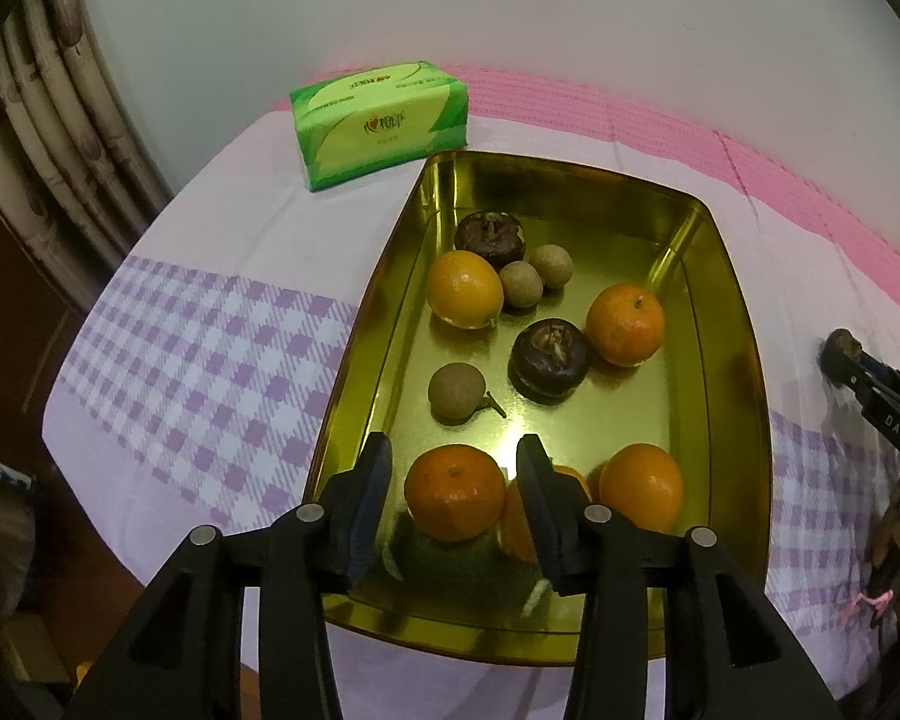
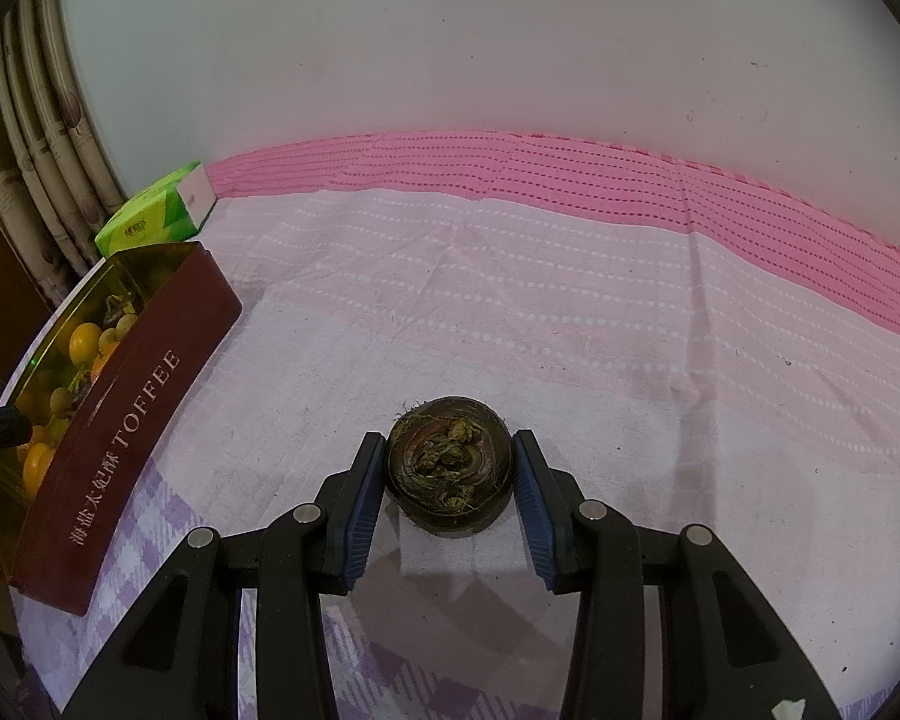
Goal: Organize fruits
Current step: 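Lower the mandarin into the tray and open the left tool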
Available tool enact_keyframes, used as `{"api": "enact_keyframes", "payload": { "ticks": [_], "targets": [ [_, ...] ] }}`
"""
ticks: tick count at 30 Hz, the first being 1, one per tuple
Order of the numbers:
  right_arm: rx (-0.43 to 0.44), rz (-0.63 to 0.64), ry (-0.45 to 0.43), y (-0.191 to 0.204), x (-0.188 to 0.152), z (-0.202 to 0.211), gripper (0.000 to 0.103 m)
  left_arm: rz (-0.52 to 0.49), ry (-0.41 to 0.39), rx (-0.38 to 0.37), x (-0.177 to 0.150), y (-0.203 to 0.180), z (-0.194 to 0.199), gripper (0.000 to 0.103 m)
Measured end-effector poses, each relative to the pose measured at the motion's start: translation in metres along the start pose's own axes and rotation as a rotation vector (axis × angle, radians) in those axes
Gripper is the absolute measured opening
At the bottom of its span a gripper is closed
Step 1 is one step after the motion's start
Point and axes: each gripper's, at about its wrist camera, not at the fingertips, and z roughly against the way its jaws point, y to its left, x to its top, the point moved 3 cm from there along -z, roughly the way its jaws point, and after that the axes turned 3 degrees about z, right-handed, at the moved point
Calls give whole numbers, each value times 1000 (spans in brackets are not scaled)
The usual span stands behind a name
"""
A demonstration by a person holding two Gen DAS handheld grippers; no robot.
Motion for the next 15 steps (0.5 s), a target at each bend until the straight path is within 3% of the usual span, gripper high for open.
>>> {"api": "enact_keyframes", "payload": {
  "ticks": [5, 15],
  "targets": [
    [9, 22, 12, 14, -8, 5, 39, -4, -17, 17, 1, 0, 6, 55],
    [77, -2, -15, 37, -14, 37, 39, 4, -34, 14, 5, 1, 14, 60]
  ]
}}
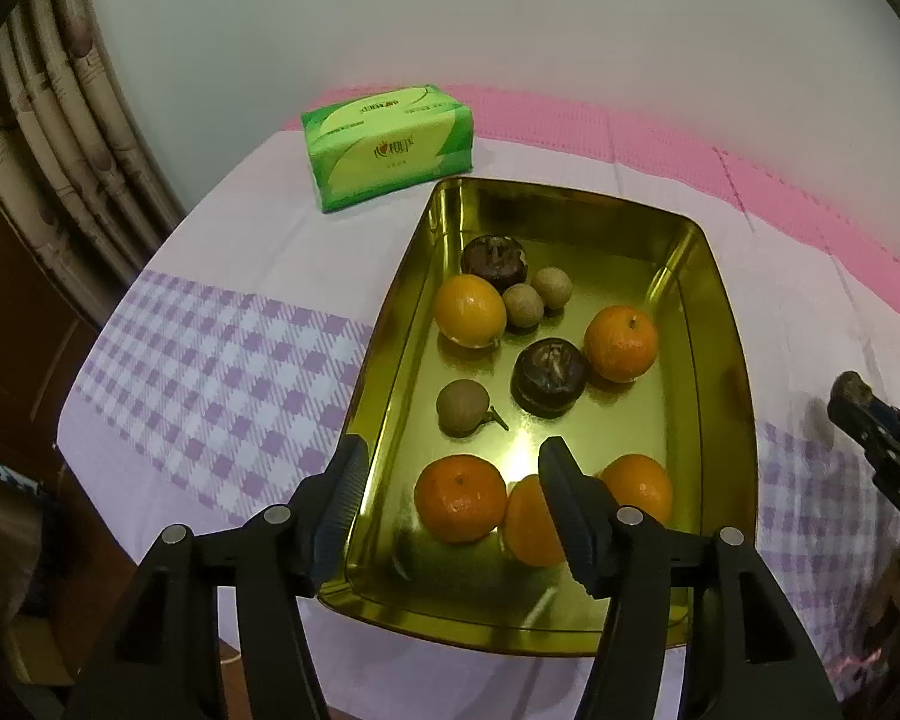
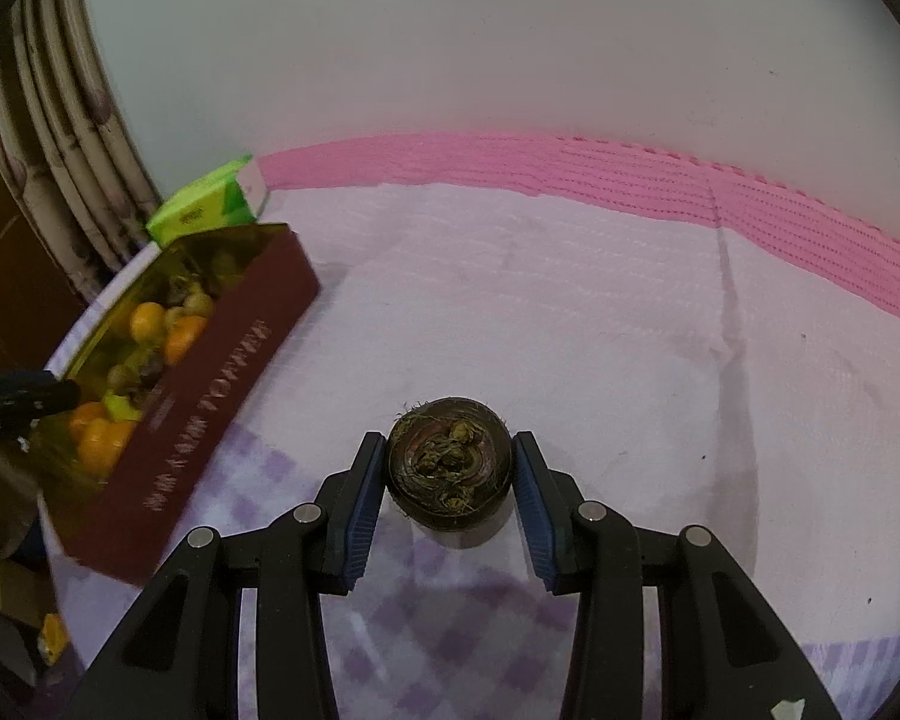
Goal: Organize fruits
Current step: 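Lower the mandarin into the tray and open the left tool, then carry the dark mangosteen over the gold tray with the right tool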
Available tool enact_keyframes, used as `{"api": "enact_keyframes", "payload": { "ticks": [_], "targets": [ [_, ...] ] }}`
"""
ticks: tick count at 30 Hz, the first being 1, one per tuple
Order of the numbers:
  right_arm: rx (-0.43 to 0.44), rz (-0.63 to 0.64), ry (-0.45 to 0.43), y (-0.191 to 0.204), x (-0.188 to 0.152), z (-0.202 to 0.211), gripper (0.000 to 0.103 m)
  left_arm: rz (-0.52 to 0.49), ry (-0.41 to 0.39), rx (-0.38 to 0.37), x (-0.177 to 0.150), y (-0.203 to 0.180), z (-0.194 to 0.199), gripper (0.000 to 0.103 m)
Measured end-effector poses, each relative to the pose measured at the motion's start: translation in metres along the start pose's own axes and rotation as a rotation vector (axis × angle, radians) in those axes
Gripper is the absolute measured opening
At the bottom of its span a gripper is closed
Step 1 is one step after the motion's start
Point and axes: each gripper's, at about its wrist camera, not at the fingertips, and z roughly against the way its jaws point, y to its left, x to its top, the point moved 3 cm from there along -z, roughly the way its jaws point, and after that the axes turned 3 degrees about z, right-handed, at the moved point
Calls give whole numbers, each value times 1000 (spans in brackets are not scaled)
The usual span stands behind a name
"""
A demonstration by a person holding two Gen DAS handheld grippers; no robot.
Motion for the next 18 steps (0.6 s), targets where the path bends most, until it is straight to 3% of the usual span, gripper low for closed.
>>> {"api": "enact_keyframes", "payload": {
  "ticks": [10, 18],
  "targets": [
    [116, 63, -67, 58, 21, 33, 39, 27, -24, 14, 6, 7, 9, 61],
    [188, 140, -73, 107, 36, 37, 39, 28, -40, 2, 8, 9, 15, 62]
  ]
}}
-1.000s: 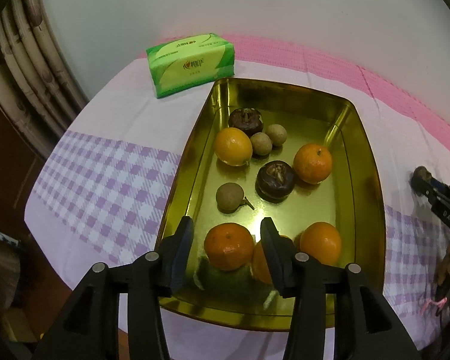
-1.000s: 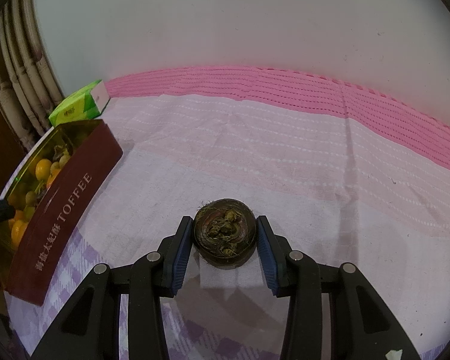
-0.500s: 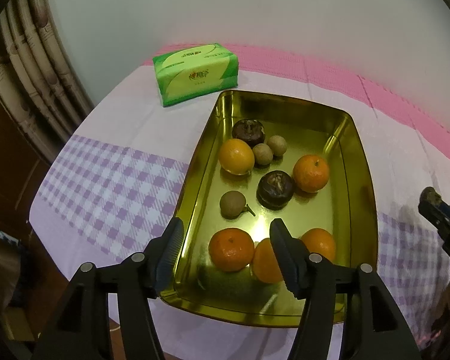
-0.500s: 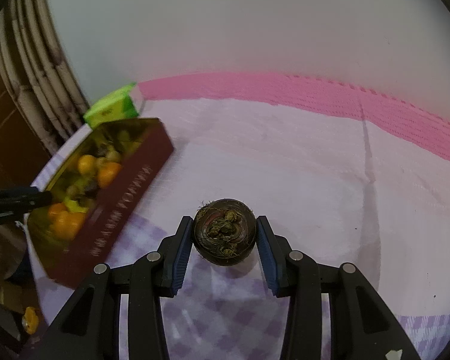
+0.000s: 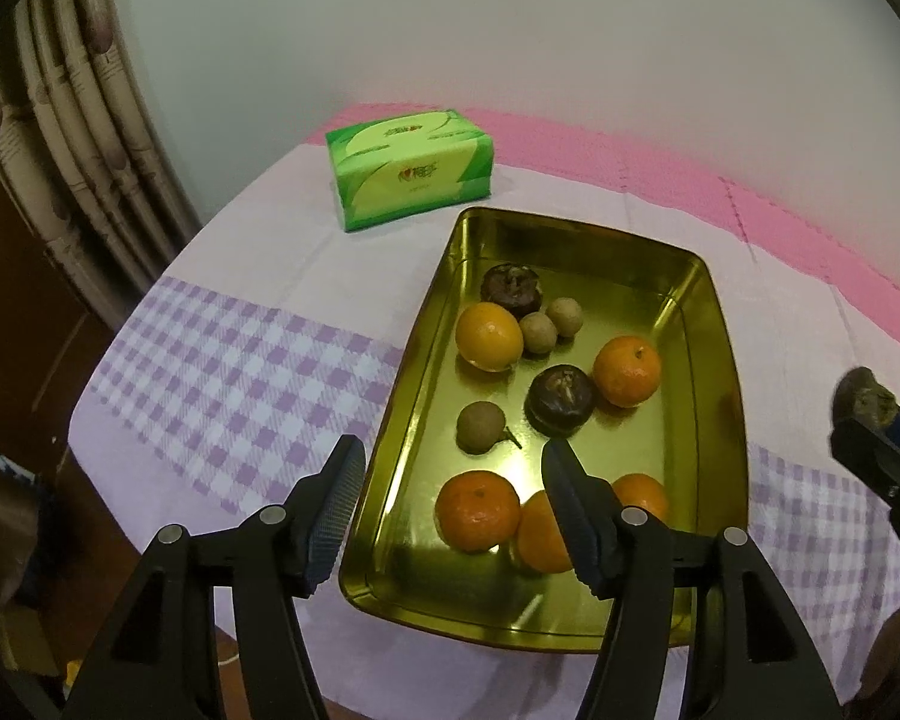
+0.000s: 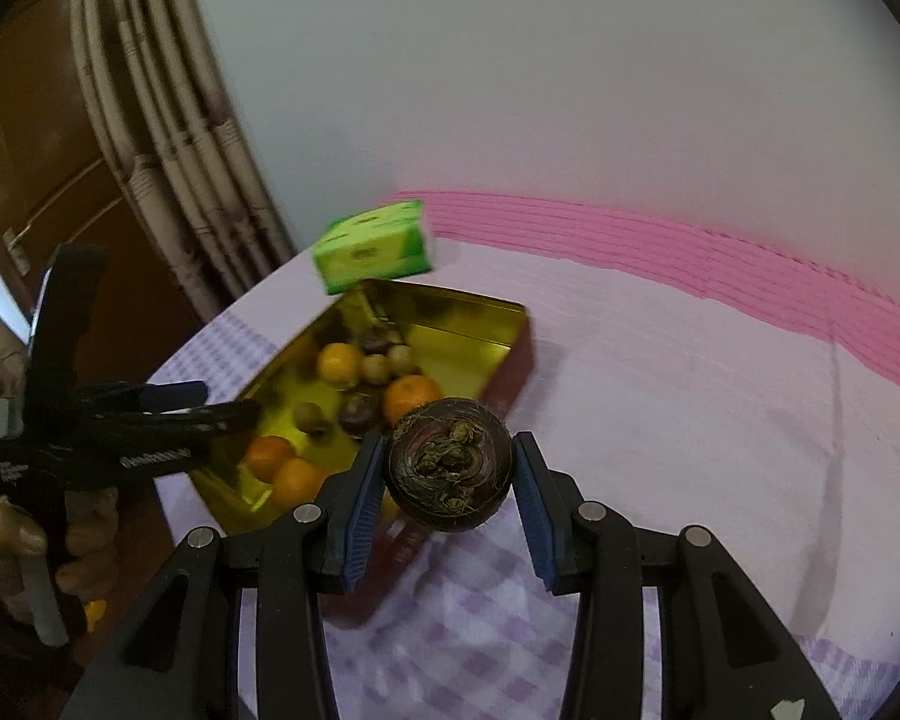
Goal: Organize fruits
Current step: 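Carry the dark mangosteen over the gold tray with the right tool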
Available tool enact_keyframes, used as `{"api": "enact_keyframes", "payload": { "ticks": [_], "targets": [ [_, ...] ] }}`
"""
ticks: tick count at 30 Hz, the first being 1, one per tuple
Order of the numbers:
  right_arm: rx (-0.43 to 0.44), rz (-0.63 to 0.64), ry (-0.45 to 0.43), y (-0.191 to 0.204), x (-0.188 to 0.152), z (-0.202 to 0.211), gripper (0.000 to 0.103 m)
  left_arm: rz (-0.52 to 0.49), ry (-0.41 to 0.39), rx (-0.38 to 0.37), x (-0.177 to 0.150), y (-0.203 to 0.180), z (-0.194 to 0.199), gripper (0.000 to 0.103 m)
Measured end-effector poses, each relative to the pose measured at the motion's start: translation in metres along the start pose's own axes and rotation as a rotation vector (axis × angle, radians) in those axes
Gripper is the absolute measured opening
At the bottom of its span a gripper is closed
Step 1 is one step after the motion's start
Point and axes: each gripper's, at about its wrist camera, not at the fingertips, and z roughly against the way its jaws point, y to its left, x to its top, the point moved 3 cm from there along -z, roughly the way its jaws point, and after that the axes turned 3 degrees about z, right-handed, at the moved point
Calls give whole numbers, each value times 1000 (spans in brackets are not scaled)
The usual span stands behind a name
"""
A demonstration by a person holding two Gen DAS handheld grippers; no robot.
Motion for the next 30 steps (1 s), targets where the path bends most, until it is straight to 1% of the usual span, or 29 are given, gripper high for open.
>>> {"api": "enact_keyframes", "payload": {
  "ticks": [4, 10, 13, 19, 25, 30],
  "targets": [
    [26, 23, 5, 14, 8, -6, 39, -6, -44, 3, 5, 2, 9, 62],
    [57, 53, 8, 34, 19, -14, 40, 2, -89, 5, 12, 11, 19, 63],
    [65, 70, 9, 43, 23, -17, 40, -16, -128, 31, 15, 13, 25, 63],
    [68, 76, 9, 49, 26, -19, 40, 6, -124, 48, 17, 21, 24, 63],
    [61, 85, 16, 51, 27, -25, 40, 33, -137, 49, 19, 31, 26, 63],
    [60, 85, 27, 51, 26, -33, 40, 81, -106, 43, 20, 42, 23, 63]
  ]
}}
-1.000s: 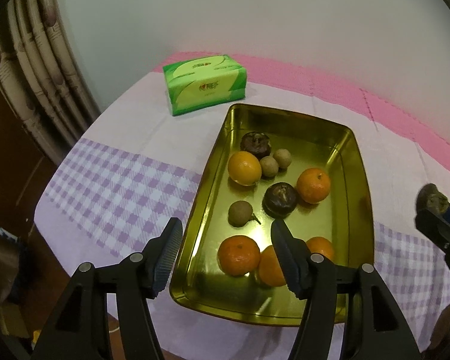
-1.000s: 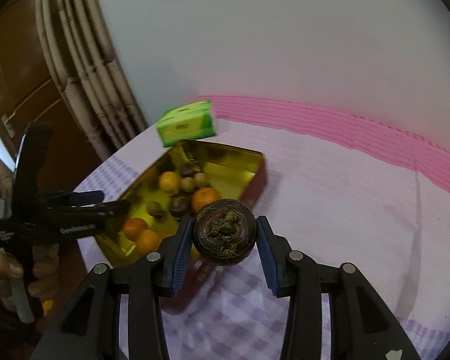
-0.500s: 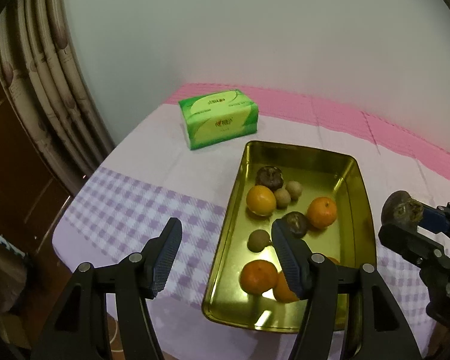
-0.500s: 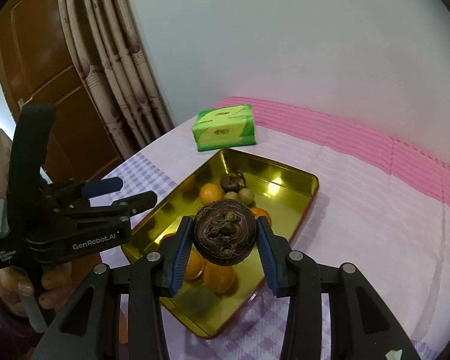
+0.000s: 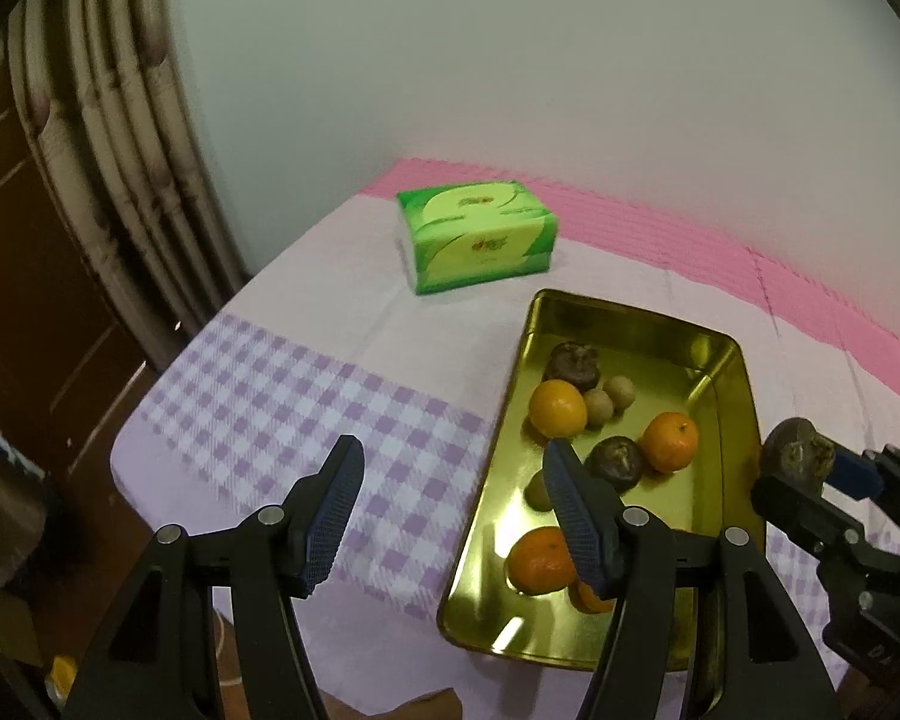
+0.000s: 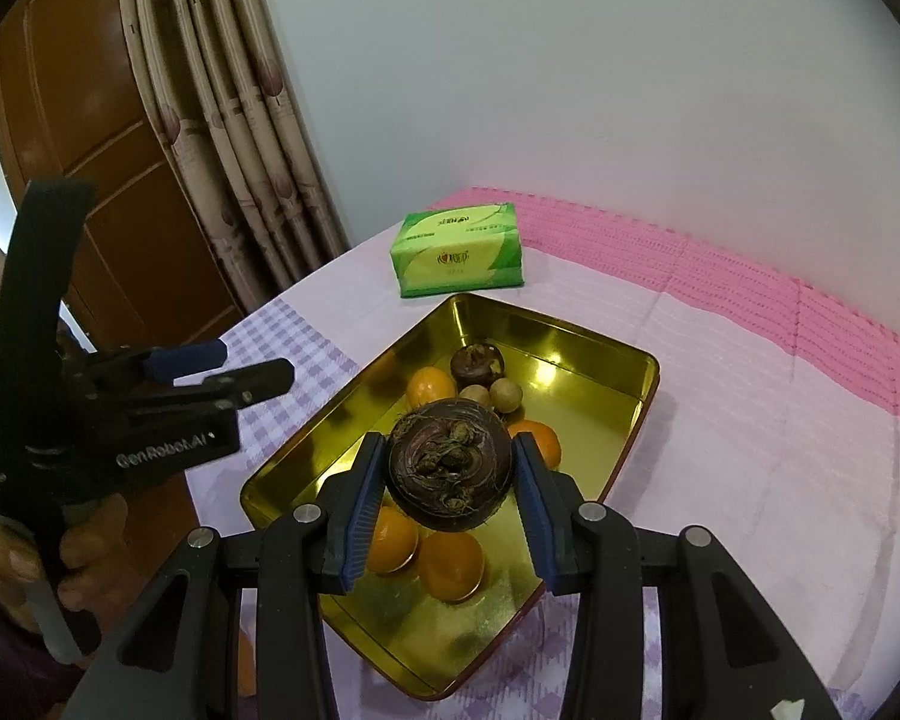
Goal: Organize fruits
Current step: 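Carry the dark mangosteen over the gold tray with the right tool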
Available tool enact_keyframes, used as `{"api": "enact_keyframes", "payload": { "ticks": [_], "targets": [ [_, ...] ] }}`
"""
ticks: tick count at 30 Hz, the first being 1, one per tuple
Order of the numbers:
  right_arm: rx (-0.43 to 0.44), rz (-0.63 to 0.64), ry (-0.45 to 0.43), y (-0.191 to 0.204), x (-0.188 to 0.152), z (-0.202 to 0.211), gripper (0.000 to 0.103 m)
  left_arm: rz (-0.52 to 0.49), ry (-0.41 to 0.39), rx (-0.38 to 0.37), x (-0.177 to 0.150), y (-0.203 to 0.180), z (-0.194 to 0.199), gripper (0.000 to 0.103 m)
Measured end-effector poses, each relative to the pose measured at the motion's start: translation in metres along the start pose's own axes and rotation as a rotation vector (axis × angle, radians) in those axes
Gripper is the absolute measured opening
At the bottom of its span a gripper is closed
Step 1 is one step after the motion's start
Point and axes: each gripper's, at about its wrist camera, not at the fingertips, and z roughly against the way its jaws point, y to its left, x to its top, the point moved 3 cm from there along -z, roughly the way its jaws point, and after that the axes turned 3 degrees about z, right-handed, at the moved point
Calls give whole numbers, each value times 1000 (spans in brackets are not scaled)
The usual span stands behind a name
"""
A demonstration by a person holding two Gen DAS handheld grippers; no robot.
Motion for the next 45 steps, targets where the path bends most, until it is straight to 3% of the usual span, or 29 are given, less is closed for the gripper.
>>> {"api": "enact_keyframes", "payload": {
  "ticks": [21, 45],
  "targets": [
    [2, -12, 25, -4, -6, -17, 40, 38, 44, 4, -3, 7, -12, 63],
    [23, -20, 62, -2, -10, -33, 40, -6, 56, 28, -7, 1, -15, 63]
  ]
}}
